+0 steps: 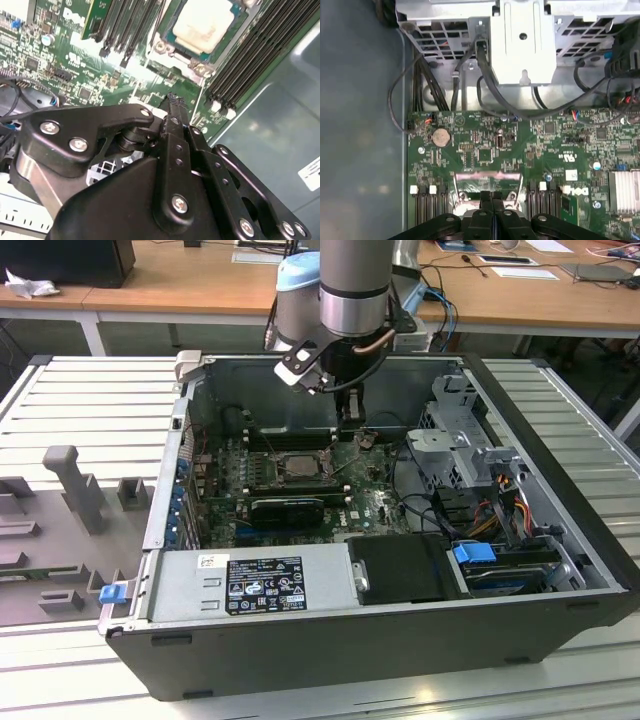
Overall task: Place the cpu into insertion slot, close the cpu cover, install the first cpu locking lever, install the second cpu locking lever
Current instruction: 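Close the cpu cover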
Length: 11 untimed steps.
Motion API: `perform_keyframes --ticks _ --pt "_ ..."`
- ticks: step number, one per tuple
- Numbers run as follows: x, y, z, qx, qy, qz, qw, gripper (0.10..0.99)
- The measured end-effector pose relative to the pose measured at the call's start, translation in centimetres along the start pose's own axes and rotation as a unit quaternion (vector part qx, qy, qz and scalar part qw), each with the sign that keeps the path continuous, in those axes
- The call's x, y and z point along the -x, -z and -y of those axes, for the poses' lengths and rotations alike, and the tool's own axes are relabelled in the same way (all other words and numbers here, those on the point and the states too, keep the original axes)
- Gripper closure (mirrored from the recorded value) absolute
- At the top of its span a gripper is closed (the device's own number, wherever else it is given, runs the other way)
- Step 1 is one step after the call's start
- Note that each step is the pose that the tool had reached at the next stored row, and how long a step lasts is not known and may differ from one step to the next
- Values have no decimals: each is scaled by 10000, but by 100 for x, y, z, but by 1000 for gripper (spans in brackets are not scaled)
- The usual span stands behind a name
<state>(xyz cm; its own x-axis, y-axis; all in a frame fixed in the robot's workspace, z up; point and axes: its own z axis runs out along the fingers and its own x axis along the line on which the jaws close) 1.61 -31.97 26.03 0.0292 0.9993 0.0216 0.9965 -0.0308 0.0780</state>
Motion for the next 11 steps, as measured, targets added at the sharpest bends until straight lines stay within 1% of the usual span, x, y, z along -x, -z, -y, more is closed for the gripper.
perform_keyframes --ticks 2,5,8,9,10,11 --pt "-1 -2 -29 0 1 0 10000 980" --pt "-4 -10 -124 -2 0 0 10000 980" --pt "-6 -14 -181 -4 -1 0 10000 980" --pt "-6 -17 -208 -5 0 0 10000 980" --pt "-8 -22 -256 -9 0 0 10000 980" --pt "-8 -23 -268 -9 0 0 10000 980"
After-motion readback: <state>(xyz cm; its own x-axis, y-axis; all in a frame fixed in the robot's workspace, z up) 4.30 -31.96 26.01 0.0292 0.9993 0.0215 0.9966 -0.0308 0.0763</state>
